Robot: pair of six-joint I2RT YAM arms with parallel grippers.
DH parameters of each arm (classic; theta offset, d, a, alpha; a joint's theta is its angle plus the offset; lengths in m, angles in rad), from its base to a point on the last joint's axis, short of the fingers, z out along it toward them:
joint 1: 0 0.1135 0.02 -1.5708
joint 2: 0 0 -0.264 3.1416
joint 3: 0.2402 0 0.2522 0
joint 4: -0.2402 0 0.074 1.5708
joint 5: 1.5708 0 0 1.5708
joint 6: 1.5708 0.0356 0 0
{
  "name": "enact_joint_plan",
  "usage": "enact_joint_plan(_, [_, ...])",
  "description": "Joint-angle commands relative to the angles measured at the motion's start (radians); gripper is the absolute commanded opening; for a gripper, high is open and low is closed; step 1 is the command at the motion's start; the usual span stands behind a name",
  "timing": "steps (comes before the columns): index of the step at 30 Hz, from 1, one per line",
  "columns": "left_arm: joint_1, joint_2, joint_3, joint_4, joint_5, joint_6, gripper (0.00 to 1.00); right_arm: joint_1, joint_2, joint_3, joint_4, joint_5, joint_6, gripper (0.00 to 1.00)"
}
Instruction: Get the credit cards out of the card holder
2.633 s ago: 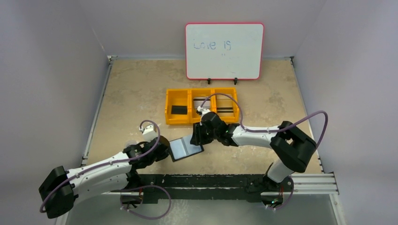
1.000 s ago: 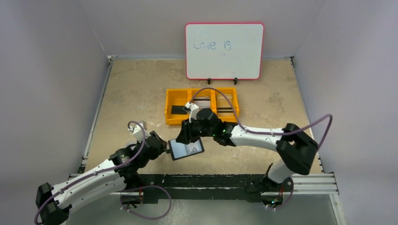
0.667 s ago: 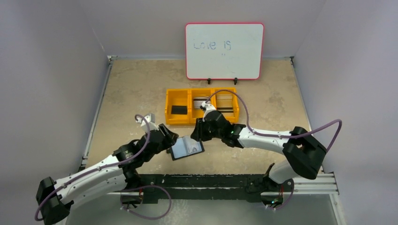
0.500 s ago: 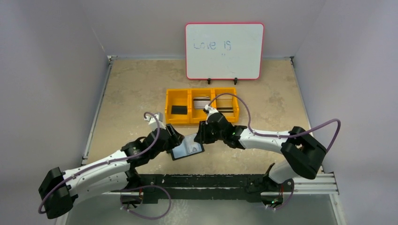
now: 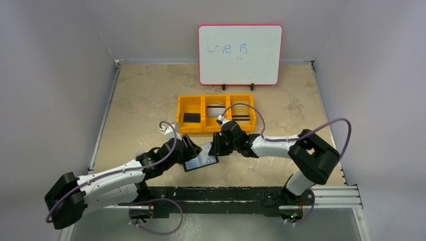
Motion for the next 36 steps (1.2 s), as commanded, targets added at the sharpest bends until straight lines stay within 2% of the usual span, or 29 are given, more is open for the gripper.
enact_joint_plan(1, [0.0,0.01,-0.01,0.073,0.015,-0.023,0.48,-0.003,0.025,0.045,0.0,-0.025,-0.017,0.32])
enact_joint_plan(5, [0.001,0.014,-0.022,0.085,0.015,-0.029,0.48,-0.003,0.052,0.053,-0.009,-0.03,-0.03,0.32])
enact_joint_plan(8, [0.0,0.022,-0.028,0.081,0.013,-0.032,0.48,-0.003,0.047,0.051,-0.016,-0.022,-0.037,0.24])
enact_joint_plan(14, [0.0,0.068,-0.057,0.095,0.014,-0.054,0.48,-0.003,0.059,0.053,-0.018,-0.031,-0.035,0.22])
enact_joint_plan(20, [0.0,0.115,-0.074,0.148,0.027,-0.065,0.46,-0.016,0.043,0.006,0.055,-0.083,-0.001,0.07])
enact_joint_plan(24, [0.001,0.152,-0.088,0.197,0.038,-0.073,0.46,-0.046,0.037,-0.023,0.102,-0.13,0.016,0.01])
enact_joint_plan(36, [0.0,0.179,-0.169,0.336,0.044,-0.123,0.43,-0.056,0.111,-0.02,0.149,-0.218,0.013,0.0])
